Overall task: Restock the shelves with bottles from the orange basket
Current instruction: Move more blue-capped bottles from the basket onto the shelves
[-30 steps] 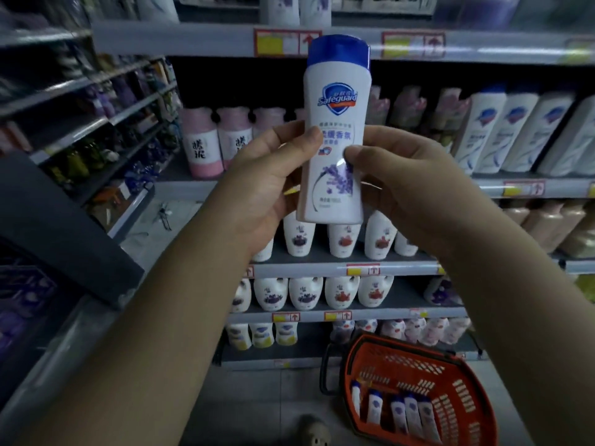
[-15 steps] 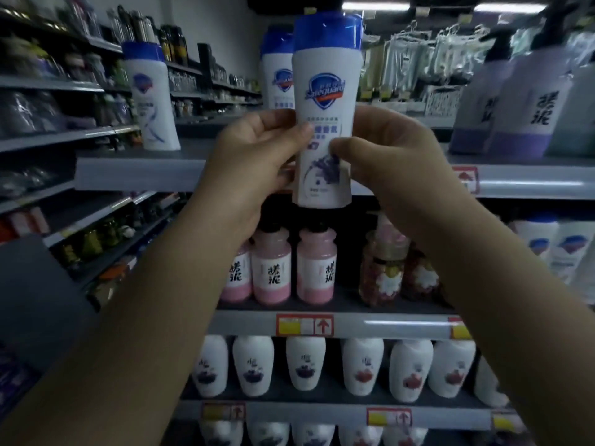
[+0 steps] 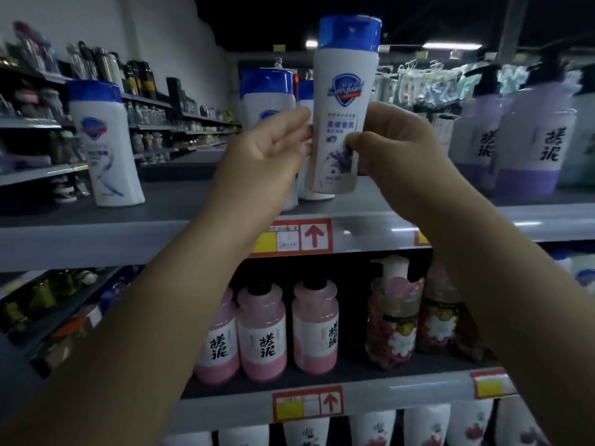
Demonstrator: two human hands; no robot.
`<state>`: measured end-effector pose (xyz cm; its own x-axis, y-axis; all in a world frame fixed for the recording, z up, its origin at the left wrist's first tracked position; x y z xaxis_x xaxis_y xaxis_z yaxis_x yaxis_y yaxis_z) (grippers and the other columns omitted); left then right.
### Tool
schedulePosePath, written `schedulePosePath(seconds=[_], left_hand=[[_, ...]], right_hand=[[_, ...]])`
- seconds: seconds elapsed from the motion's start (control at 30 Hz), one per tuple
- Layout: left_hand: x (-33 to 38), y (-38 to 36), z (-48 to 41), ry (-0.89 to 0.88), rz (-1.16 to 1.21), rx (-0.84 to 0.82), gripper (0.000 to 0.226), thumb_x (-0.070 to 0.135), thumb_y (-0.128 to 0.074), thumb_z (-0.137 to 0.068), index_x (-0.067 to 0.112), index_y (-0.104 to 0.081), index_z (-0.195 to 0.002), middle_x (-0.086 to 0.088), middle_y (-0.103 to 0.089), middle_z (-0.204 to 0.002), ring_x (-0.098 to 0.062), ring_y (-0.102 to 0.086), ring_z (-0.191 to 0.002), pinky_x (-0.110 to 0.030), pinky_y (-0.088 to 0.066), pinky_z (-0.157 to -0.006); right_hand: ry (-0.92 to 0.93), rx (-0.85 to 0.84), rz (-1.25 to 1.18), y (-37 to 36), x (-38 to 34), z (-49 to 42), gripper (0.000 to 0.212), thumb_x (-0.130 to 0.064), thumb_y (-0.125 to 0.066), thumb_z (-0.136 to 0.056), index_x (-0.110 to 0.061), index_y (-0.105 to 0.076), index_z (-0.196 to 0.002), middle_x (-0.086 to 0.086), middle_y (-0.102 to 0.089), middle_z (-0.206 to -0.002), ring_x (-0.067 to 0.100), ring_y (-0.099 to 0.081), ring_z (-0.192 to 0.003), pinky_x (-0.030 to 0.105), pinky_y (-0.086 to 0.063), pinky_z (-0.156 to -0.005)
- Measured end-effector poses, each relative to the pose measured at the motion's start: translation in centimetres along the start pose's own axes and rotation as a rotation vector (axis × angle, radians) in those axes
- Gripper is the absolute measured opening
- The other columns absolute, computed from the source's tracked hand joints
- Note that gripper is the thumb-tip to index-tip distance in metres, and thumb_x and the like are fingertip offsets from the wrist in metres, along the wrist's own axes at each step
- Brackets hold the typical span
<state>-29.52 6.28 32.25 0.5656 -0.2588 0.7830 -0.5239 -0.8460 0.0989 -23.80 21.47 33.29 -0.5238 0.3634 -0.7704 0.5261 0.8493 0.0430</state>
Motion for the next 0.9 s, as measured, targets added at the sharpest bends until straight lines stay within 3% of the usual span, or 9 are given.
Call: schedulePosePath(seconds=[0.13,0.27,0.4,0.5,0.73,0.83,0.9], left_hand=[[-1.2,-0.4,-0.3,0.013,-0.014,-0.046,0.038,0.007,-0.049,-0.097,0.024,-0.056,-0.131,0.02,-0.062,-0.111,0.005,-0.058,-0.111,-0.016,-0.048,-0.094],[-2.2,-0.6,-0.3,0.031,-0.04,-0.034,0.038,0.007,-0.049,-0.097,0.023,-0.057,-0.13,0.017,-0.064,-0.114,0.007,-0.059,-0.108,-0.016,-0.05,-0.091],[-2.5,-1.0,0.1,0.032,-0.053,-0.014,0.036,0.008,-0.05,-0.097,0.024,-0.059,-0.127,0.017,-0.063,-0.111,0.017,-0.056,-0.102,-0.012,-0.047,-0.092],[-2.4,-1.1,0.3,0.046,-0.074,0.013,0.035,0.009,-0.052,-0.096,0.024,-0.06,-0.127,0.013,-0.064,-0.118,0.015,-0.056,-0.103,-0.013,-0.047,-0.093],[-1.5,-2.4,1.5,0.092,-0.052,0.064,0.035,0.012,-0.051,-0.097,0.024,-0.057,-0.129,0.015,-0.061,-0.119,0.01,-0.056,-0.107,-0.016,-0.048,-0.095],[-1.0,-3.0,2.5,0.11,-0.002,0.07,0.025,0.023,-0.051,-0.097,0.037,-0.059,-0.117,0.018,-0.06,-0.12,0.005,-0.055,-0.112,-0.027,-0.043,-0.103],[-0.5,-3.4,3.5,0.108,0.045,0.054,0.021,0.03,-0.05,-0.098,0.042,-0.057,-0.113,0.019,-0.059,-0.122,0.006,-0.053,-0.114,-0.026,-0.041,-0.102]], right_hand=[[-0.049,0.009,0.028,0.0,1.3,-0.6,0.027,0.008,-0.05,-0.089,-0.004,-0.064,-0.108,0.014,-0.07,-0.106,0.025,-0.068,-0.099,0.037,-0.056,-0.085],[-0.119,-0.023,0.105,-0.1,2.3,-0.7,0.025,0.003,-0.053,-0.091,-0.007,-0.063,-0.111,0.009,-0.071,-0.105,0.019,-0.069,-0.098,0.034,-0.055,-0.085],[-0.115,-0.039,0.25,-0.1,2.7,-1.0,0.028,-0.005,-0.056,-0.092,-0.008,-0.061,-0.12,0.005,-0.07,-0.109,0.015,-0.067,-0.097,0.028,-0.054,-0.08],[-0.084,-0.047,0.349,-0.3,2.4,-0.8,0.03,-0.008,-0.056,-0.093,-0.011,-0.059,-0.122,0.002,-0.069,-0.109,0.009,-0.065,-0.091,0.019,-0.05,-0.07],[-0.052,0.002,0.241,0.1,1.7,0.8,0.042,-0.009,-0.062,-0.089,-0.009,-0.051,-0.13,0.006,-0.063,-0.123,0.016,-0.06,-0.113,0.04,-0.051,-0.097],[-0.025,0.012,0.144,0.5,0.4,2.8,0.058,-0.027,-0.062,-0.082,-0.012,-0.044,-0.136,0.005,-0.056,-0.132,0.016,-0.053,-0.123,0.039,-0.047,-0.102],[-0.011,-0.023,0.108,0.7,-0.3,4.2,0.06,-0.033,-0.058,-0.081,-0.015,-0.044,-0.136,0.001,-0.055,-0.133,0.012,-0.052,-0.124,0.033,-0.046,-0.103]])
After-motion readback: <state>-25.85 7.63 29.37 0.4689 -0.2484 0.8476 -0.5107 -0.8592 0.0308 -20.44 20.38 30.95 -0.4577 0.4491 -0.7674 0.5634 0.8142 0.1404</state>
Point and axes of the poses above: each hand's wrist, its own z-axis away from the middle knuckle, its own y-axis out of the back of the hand, x = y × z, the point moved 2 cm from there along -z, towards the middle knuckle
